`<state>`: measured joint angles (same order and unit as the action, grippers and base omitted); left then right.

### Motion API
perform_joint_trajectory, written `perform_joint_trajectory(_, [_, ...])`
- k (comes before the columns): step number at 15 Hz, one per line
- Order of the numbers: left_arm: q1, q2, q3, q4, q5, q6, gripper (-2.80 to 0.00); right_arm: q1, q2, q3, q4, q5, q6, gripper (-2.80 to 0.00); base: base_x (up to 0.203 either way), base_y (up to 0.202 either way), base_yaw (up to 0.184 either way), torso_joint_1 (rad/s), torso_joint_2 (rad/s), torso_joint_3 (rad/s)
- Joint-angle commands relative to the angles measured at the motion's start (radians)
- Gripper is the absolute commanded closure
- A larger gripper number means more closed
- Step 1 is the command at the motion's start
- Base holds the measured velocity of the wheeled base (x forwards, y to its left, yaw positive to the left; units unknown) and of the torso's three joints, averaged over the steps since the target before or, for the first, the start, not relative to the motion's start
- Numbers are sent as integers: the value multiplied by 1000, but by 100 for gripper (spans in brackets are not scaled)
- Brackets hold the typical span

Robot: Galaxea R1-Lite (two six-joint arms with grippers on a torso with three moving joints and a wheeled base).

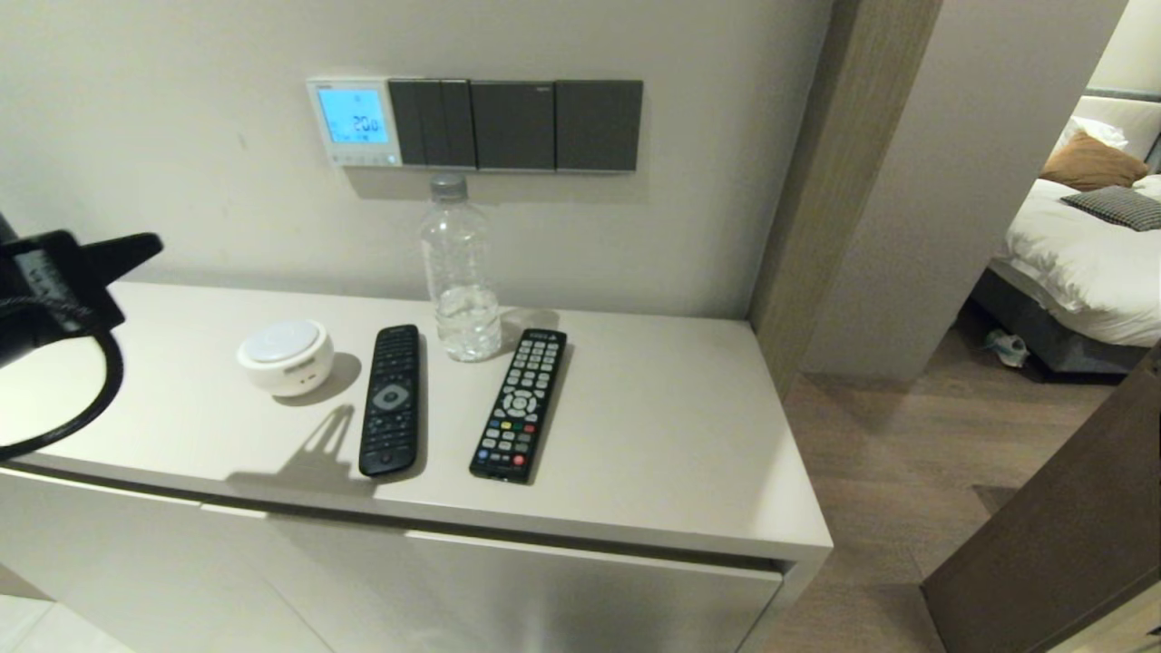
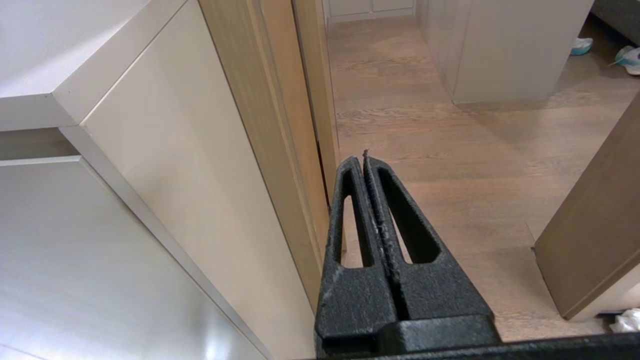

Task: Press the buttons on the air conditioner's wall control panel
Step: Turn off the central air conditioner

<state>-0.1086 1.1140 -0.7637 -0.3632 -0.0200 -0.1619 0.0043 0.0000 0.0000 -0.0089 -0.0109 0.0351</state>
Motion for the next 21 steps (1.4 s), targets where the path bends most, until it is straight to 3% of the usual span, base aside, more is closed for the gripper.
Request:
perform_joint_trajectory(1, [26, -266, 131, 22, -3, 8, 0, 0, 2, 2, 0, 0, 0, 0, 0, 0, 0, 0, 0, 0])
perform_joint_trajectory(7, [36, -661, 313, 278, -7, 32, 0, 0, 2, 2, 0, 0, 0, 0, 0, 0, 0, 0, 0, 0])
perform_joint_trajectory(9, [36, -724, 382, 367, -4, 32, 0, 0, 2, 2, 0, 0, 0, 0, 0, 0, 0, 0, 0, 0])
perform_joint_trajectory(15, [37, -809, 518, 376, 0, 43, 0, 0, 2, 2, 0, 0, 0, 0, 0, 0, 0, 0, 0, 0])
perform_joint_trajectory(21, [38, -841, 646, 319, 36, 131, 0, 0, 2, 2, 0, 0, 0, 0, 0, 0, 0, 0, 0, 0])
